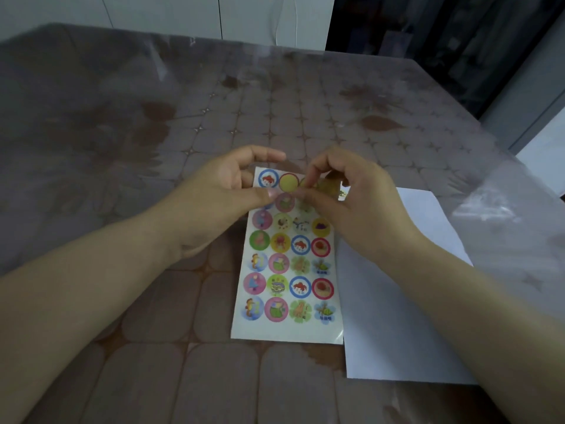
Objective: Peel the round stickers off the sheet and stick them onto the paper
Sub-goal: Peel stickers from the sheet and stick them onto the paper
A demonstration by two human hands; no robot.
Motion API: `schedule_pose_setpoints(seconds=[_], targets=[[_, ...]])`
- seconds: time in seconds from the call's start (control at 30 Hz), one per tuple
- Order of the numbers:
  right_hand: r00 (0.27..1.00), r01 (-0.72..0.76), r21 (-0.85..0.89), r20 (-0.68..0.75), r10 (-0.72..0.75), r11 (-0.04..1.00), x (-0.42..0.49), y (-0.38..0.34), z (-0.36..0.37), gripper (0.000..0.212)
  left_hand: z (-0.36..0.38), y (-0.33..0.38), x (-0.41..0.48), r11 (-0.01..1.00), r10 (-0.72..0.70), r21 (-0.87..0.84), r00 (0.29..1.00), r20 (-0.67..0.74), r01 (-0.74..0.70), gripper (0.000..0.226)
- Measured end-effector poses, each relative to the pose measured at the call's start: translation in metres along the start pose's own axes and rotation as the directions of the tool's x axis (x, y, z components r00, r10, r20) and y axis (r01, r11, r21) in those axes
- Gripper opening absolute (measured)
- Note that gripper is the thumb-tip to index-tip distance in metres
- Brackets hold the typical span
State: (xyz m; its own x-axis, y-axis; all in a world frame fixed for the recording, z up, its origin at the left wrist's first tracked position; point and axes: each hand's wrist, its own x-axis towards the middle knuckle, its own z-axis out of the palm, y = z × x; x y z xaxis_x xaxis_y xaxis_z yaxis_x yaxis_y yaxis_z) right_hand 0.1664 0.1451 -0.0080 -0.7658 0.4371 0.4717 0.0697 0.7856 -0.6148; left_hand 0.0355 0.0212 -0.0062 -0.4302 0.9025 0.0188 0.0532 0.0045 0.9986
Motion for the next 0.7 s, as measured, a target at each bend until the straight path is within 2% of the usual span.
schedule_pose_setpoints(seconds=[0.1,0.17,0.27,0.33,0.4,0.57,0.7], targets=[[0.995,-0.1,0.028,-0.019,0.101,0.995,0.0009,0.0043,-0.0018,0.026,-0.0006,-0.0021,0.0003,0.988,0.003,0.153,0.999,-0.036,0.002,0.012],[0.991,-0.122,0.06,-0.048,0.125,0.991,0.0018,0.0042,-0.0029,0.025,-0.0027,-0.001,0.0006,0.987,-0.025,0.159,0.998,-0.062,0.035,0.008],[0.992,0.023,-0.117,-0.118,-0.037,0.993,0.0019,0.0013,-0.0004,0.008,-0.0036,-0.0006,0.0009,0.987,-0.063,0.14,0.995,-0.075,0.073,0.006],[0.983,0.096,-0.232,-0.128,-0.129,0.968,0.0012,0.0009,0.0013,0.019,-0.0015,-0.0002,-0.0003,0.993,-0.064,0.1,0.997,-0.047,0.069,0.004],[0.975,0.128,-0.292,-0.139,-0.174,0.948,0.0012,0.0005,0.0021,0.026,0.0009,0.001,-0.0013,0.998,-0.052,0.041,0.999,-0.015,0.053,0.016],[0.959,0.158,-0.318,-0.177,-0.222,0.935,0.0002,-0.0001,0.0026,0.028,0.0033,0.0021,-0.0021,1.0,0.028,-0.001,0.999,0.021,-0.028,0.015],[0.943,0.187,-0.337,-0.203,-0.265,0.923,-0.0005,-0.0032,0.0022,0.026,0.0045,0.001,-0.0024,0.998,0.028,-0.05,0.999,0.035,-0.026,0.014]])
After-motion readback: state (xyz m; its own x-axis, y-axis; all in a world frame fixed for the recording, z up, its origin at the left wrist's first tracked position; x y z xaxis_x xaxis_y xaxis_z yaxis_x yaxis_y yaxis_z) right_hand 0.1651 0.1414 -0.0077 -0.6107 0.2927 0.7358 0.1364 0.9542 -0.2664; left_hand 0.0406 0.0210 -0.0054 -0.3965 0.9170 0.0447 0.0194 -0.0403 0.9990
